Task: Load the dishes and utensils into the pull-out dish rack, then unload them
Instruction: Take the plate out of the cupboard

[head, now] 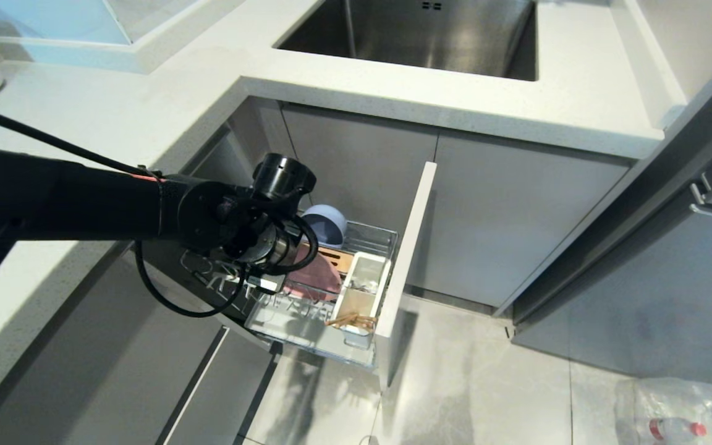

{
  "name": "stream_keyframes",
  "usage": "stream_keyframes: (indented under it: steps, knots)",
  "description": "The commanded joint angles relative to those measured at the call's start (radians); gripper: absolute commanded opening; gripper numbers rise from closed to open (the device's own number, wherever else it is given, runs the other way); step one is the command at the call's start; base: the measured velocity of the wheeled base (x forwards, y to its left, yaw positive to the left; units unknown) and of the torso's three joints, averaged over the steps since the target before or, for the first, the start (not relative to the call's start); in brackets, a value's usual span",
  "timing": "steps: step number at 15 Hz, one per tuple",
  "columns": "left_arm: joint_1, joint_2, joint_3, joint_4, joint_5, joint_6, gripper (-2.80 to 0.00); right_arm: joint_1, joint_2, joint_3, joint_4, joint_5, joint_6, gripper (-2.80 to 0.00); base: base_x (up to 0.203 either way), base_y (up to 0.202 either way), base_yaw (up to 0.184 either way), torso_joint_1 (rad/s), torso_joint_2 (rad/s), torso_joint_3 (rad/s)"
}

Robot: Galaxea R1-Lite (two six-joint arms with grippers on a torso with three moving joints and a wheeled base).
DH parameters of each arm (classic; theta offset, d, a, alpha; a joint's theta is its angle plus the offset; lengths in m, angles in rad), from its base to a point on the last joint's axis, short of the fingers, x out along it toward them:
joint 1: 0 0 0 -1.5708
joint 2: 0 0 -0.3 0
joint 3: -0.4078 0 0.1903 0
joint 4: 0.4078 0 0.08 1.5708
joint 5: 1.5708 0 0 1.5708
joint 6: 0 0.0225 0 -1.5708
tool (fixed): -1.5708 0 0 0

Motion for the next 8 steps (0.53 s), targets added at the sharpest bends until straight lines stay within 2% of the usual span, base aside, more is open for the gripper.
stream_keyframes:
  steps: [1,8]
  knots:
    - [0.006,0.025,-0.008,0.001,0.003,-0.009,0.0,0.0,0.002,0.0,0.0,0.0,0.0,-2.8,0.0,0.0,0.0,0.0,0.0,0.0]
    - [0.029,0.054,-0.018,-0.05,0.003,-0.009,0.0,0.0,0.002,0.0,0.0,0.0,0.0,-2.8,0.0,0.0,0.0,0.0,0.0,0.0]
